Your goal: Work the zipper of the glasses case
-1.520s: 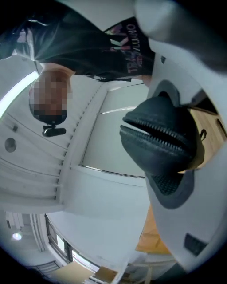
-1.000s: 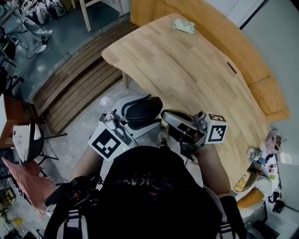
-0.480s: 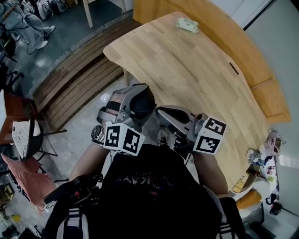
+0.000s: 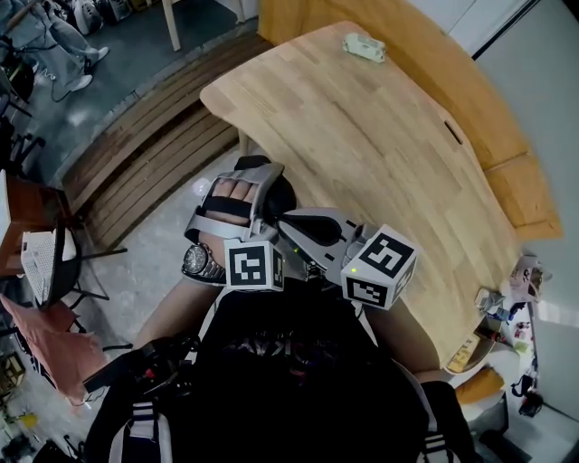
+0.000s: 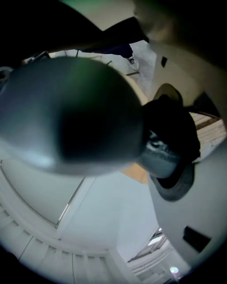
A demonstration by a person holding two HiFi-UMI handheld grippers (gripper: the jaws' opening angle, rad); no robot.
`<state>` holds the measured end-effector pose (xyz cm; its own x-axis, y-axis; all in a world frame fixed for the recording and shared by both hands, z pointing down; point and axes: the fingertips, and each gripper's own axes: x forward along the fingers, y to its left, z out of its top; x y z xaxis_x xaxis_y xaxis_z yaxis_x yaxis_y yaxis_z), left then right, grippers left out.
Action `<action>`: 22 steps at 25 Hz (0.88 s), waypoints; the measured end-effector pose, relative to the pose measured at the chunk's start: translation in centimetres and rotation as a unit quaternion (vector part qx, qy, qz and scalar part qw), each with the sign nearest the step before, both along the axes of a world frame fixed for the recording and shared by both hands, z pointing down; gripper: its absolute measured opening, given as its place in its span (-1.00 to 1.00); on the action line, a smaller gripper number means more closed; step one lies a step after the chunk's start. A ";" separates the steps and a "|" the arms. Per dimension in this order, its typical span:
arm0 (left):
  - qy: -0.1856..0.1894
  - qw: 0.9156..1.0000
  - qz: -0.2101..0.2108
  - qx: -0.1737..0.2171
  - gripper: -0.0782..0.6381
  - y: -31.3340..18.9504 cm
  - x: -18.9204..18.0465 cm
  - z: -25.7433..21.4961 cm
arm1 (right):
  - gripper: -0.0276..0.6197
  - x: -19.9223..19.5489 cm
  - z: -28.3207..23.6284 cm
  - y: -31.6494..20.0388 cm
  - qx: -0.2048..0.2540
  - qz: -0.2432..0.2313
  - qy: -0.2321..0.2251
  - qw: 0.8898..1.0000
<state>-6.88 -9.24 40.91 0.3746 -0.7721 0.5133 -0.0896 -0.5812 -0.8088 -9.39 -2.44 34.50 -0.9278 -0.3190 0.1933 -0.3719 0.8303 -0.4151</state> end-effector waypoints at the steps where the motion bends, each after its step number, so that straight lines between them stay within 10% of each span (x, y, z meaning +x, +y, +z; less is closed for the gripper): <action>1: -0.008 1.000 0.000 0.000 0.05 0.1 0.0 0.3 | -0.86 -0.2 0.2 0.0 -0.001 -0.002 0.005 1.000; 8: -0.003 1.000 0.003 -0.017 0.05 0.4 0.1 1.0 | -0.86 -0.2 0.7 0.1 -0.030 -0.013 -0.025 0.999; 17: 0.209 0.975 0.067 -0.027 0.06 1.9 1.4 -4.2 | -0.86 4.2 -3.9 0.0 -0.120 -0.053 -0.238 0.962; 22: 0.173 0.981 0.071 -0.043 0.01 2.1 1.4 -3.6 | -0.86 4.8 -3.7 -0.1 -0.080 -0.043 -0.189 0.978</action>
<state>-5.51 -7.11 37.35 0.6390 -0.6590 0.3968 -0.2640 -0.6724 -0.6915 -4.59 -2.52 30.75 -0.9648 -0.2297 -0.1280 -0.0979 0.7655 -0.6359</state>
